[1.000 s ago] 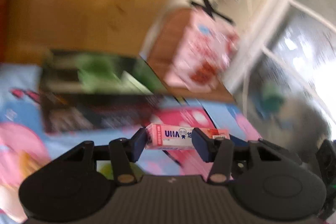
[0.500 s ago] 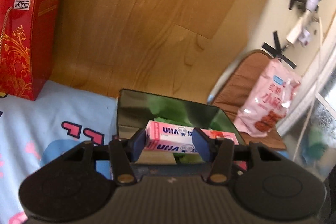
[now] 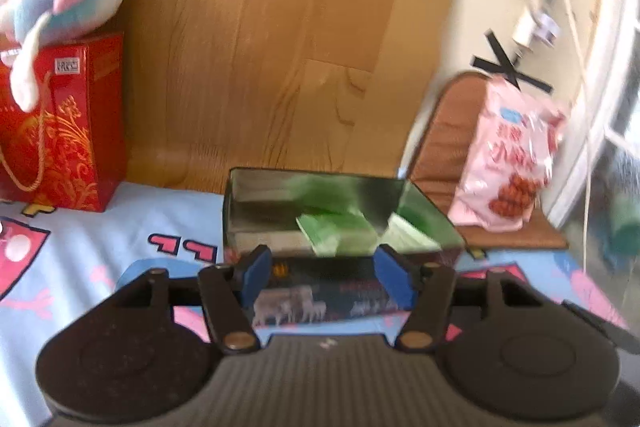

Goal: Organize snacks
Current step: 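Lower the pink candy box into the black tin and release, then grasp the yellow peanut snack bag with the left gripper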

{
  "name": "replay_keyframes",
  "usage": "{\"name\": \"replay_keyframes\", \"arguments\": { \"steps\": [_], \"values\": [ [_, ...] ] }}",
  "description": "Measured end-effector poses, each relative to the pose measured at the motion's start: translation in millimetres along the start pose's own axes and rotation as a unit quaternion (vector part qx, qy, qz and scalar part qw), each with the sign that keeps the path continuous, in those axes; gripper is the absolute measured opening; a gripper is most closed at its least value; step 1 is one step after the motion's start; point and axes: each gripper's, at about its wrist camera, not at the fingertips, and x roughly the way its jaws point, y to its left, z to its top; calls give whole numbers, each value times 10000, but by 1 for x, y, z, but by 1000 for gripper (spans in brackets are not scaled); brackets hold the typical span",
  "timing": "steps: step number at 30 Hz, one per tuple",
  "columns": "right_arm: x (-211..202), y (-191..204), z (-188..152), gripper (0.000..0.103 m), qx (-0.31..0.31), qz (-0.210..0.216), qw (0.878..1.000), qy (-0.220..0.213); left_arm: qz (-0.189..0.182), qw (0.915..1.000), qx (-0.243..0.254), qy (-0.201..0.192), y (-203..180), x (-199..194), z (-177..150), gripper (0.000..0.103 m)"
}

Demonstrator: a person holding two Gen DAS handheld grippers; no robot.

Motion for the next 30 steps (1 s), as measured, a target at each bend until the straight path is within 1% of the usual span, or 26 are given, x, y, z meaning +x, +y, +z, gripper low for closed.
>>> {"name": "replay_keyframes", "arguments": {
  "steps": [3,8,12,16,18,21,24,27,30],
  "values": [
    [-17,-3,-13,51,166,-157,9997,58,56,9998,202,-19,-12,-11,-15,63],
    [-32,-7,-31,51,393,-429,9982,114,133,9993,361,44,-24,-22,-36,63],
    [-39,-9,-41,51,508,-474,9973,223,204,9990,396,104,-26,-28,-49,63],
    [-39,-11,-54,54,482,-497,9969,372,282,9987,391,133,-24,-32,-57,63],
    [-43,-9,-54,57,431,-445,9978,247,277,9988,374,131,-22,-35,-61,63],
    [-42,-7,-56,57,351,-435,9981,267,193,9992,332,101,-14,-40,-69,63],
    [-42,-9,-56,57,396,-387,9980,299,-13,9999,143,62,2,-46,-85,65],
    [-38,-8,-56,57,355,-281,9979,461,-155,9999,-39,23,17,-49,-104,65],
    [-30,-1,-57,58,124,-157,9972,715,-240,9996,-168,-46,27,-52,-118,65]
  ]
}}
